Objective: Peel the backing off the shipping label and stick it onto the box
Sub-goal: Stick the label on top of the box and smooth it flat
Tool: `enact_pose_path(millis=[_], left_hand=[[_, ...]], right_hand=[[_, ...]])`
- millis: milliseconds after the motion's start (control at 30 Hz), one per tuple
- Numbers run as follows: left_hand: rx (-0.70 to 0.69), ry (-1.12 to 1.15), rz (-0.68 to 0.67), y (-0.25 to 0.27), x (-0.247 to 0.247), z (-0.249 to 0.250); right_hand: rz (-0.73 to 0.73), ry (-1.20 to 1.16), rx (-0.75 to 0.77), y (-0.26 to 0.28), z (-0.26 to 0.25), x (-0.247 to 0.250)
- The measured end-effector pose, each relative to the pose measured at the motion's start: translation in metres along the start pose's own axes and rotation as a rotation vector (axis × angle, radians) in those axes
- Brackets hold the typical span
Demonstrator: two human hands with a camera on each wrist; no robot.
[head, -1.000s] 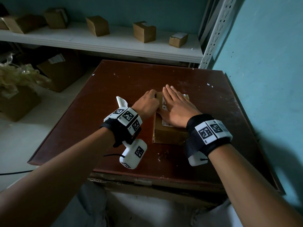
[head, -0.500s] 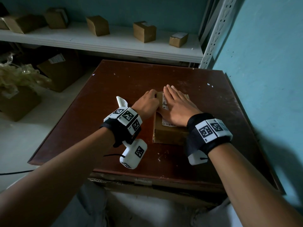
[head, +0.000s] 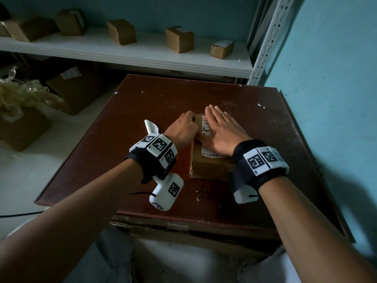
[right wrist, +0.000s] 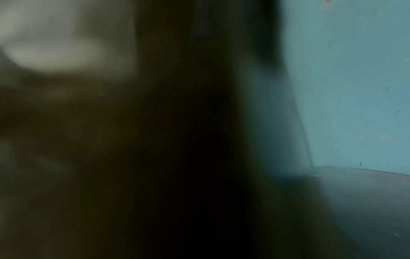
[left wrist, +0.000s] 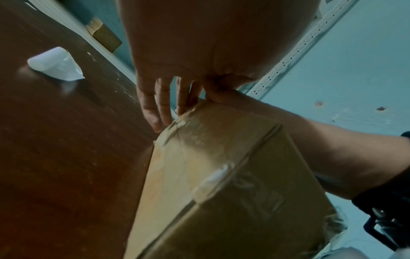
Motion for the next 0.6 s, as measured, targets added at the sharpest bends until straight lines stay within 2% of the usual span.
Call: enact_pose_path(millis=[600], left_hand=[[0.000, -0.055, -0.003, -0.0047, -0.0010, -0.0025]], right_hand=[[-0.022, 0.009, -0.008, 0.0073, 0.0052, 0.0034]])
Point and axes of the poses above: each hand's wrist, its own y-axis away from the middle knuckle, its own x-axis out of the back of the hand, z = x × y, the point moved 7 cm from there along -y, towards the middle knuckle, and after that the axes turned 1 degree about -x, right-handed, at the moved point
